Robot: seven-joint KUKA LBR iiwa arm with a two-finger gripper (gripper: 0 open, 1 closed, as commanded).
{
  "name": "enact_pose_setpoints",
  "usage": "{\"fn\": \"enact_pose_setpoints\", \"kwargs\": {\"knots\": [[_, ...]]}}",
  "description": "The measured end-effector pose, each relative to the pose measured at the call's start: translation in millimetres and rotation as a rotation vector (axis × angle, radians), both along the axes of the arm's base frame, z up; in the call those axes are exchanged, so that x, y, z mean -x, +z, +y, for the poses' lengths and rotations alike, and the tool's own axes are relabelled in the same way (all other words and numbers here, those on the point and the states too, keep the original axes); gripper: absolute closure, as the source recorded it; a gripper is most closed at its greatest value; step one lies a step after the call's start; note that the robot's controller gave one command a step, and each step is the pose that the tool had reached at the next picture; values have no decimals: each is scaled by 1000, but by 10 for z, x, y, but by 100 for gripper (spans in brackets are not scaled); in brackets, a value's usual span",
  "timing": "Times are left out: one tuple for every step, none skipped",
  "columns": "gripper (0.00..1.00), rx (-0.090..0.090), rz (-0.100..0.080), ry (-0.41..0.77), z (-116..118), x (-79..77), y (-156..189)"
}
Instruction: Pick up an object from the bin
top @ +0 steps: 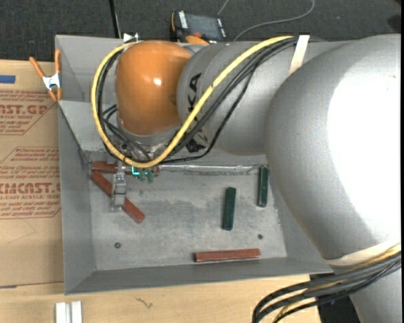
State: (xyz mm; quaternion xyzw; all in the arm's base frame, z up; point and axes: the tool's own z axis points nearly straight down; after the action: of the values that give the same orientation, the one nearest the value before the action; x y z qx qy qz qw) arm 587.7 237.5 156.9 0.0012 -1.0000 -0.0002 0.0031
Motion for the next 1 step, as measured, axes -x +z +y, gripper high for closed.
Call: {"fn": "enact_pose_setpoints", "kwargs": {"knots": [[0, 1, -8, -361, -280, -60, -875]]}}
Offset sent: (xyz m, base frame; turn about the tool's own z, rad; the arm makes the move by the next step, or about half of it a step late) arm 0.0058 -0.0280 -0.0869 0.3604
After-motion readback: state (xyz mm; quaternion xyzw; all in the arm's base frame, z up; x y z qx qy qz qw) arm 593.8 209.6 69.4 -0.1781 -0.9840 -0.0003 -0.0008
